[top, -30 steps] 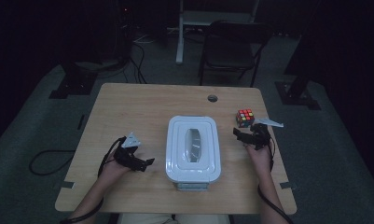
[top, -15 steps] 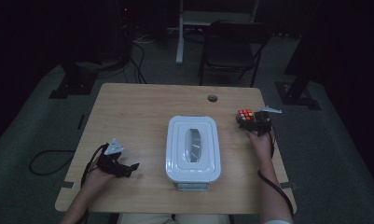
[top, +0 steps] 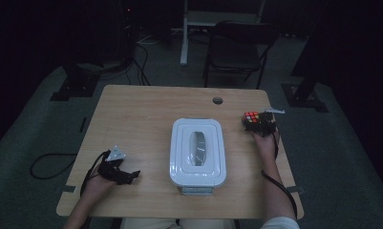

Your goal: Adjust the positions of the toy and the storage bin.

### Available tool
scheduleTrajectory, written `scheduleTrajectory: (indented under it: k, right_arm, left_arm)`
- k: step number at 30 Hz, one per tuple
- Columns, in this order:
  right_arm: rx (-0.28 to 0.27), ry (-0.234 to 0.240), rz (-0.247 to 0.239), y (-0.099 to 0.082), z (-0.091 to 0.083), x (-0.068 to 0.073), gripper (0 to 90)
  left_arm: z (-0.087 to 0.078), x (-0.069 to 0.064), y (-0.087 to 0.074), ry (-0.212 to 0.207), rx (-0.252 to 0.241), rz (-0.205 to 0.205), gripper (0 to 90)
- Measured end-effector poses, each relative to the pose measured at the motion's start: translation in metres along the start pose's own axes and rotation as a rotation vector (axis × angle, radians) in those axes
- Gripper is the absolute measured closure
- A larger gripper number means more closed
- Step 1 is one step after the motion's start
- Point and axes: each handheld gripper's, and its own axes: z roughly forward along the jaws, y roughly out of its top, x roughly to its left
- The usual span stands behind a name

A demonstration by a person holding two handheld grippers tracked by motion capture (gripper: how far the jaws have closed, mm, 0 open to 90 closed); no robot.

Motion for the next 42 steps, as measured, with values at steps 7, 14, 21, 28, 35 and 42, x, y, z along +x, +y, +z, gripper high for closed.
scheduleTrajectory:
  k: [7, 14, 21, 28, 35, 42]
  right_arm:
    - [0.046, 0.008, -0.035, -0.003, 0.006, 0.001, 30.8]
    - [0.056, -0.02, -0.069, -0.003, 0.006, 0.004, 33.6]
    - [0.043, -0.024, -0.078, -0.003, -0.004, 0.004, 33.7]
    - [0.038, -0.021, -0.102, -0.005, -0.025, 0.006, 33.7]
    - [0.035, -0.019, -0.124, -0.017, -0.048, 0.009, 33.7]
    - [0.023, -0.015, -0.122, -0.035, -0.072, 0.012, 33.7]
  left_arm:
    - [0.0, -0.001, 0.0, 0.007, -0.001, -0.008, 0.5]
    - [0.0, -0.001, 0.0, 0.012, -0.002, -0.013, 0.5]
    - [0.001, -0.001, 0.0, 0.017, -0.002, -0.019, 0.5]
    - [0.001, -0.001, 0.0, 0.017, -0.002, -0.018, 0.5]
    - [0.001, -0.001, 0.001, 0.016, -0.002, -0.017, 0.5]
    - [0.001, -0.001, 0.001, 0.016, -0.003, -0.017, 0.5]
